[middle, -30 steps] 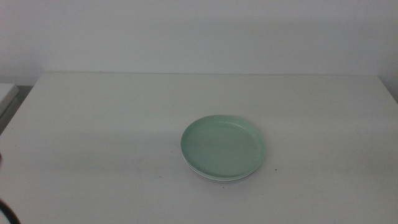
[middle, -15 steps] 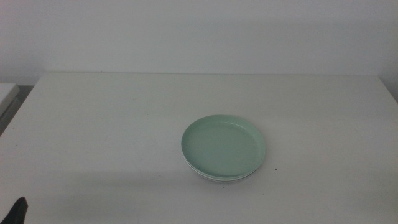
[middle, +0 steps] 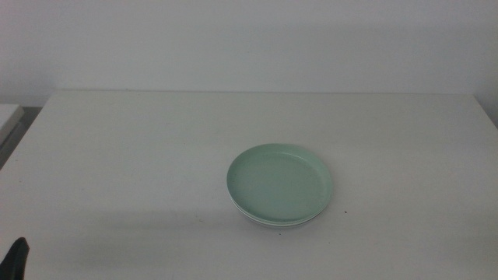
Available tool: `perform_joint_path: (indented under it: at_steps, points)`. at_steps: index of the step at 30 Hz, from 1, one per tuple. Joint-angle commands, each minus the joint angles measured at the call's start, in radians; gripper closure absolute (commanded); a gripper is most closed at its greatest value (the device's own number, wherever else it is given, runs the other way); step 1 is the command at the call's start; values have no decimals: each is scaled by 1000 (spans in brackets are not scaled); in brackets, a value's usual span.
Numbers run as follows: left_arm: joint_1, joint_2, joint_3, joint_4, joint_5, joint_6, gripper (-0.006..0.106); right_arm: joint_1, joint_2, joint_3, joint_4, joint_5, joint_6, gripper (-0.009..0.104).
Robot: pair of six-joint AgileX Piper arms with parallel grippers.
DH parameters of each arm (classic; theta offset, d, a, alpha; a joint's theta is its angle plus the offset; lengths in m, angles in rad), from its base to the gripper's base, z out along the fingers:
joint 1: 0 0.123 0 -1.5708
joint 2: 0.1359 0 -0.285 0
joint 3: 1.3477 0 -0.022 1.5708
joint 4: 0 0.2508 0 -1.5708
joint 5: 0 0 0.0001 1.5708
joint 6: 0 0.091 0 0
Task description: Stack the three bowls on top of each other.
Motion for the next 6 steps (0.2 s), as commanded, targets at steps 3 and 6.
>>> perform_joint_path:
  at_steps: [3, 6]
  points:
    - [0, -5, 1, 3, -29, -1, 7, -8, -5, 3, -10, -9, -3, 4]
    - [0, -5, 1, 3, -29, 3, 7, -8, -5, 3, -10, -9, -3, 4]
